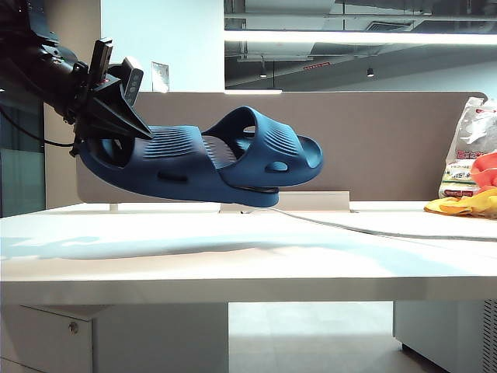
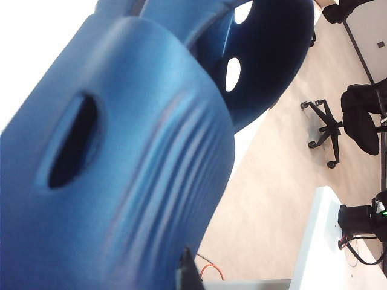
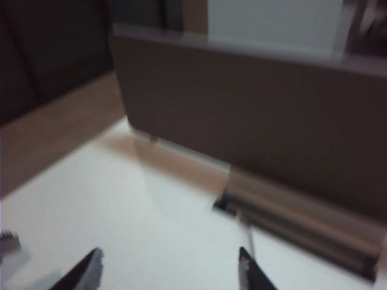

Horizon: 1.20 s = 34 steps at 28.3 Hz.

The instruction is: Interlock the pair of blue slippers on the table with their fronts facing up.

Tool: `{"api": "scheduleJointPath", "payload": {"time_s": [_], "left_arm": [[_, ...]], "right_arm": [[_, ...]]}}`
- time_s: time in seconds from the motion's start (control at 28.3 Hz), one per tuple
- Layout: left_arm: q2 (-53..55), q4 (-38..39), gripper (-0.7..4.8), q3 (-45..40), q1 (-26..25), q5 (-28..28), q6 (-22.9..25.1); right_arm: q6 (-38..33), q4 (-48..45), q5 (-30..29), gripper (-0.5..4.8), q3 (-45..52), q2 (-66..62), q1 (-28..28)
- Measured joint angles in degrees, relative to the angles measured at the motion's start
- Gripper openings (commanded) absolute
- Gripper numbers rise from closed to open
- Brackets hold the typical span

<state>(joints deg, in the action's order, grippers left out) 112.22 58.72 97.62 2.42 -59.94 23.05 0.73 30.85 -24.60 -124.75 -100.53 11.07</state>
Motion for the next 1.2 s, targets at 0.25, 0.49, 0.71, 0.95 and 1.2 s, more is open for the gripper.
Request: {"api": "scheduleJointPath", "payload": {"time_s": [0.25,0.49,0.71,0.95,1.2], "left_arm": [[0.37,-5.95,0.62,0.00,0.02,2.51,-6.03],[2.69,-6.82,0.63,-0.11,0.57,2.75,-7.54],[4.59,-8.68,1.87,-0.11,1.20,4.94,-9.18],[6.08,-13.62,1.88,-0.11,1.73,10.12,-12.61],[6.08,-17.75,2.66,-0.11,1.79,12.66,-17.29]], "right_arm": [[4.46,6.25,3.23,2.95,0.39,12.96,-0.02],[5.40,8.04,3.61,2.95,10.40,14.36,0.00],[5.07,5.20,3.23,2.93,16.00,14.56,0.00],[4.94,3.61,1.66,2.92,16.81,14.78,0.02],[4.98,3.34,0.39,2.92,16.81,14.78,0.02]]}}
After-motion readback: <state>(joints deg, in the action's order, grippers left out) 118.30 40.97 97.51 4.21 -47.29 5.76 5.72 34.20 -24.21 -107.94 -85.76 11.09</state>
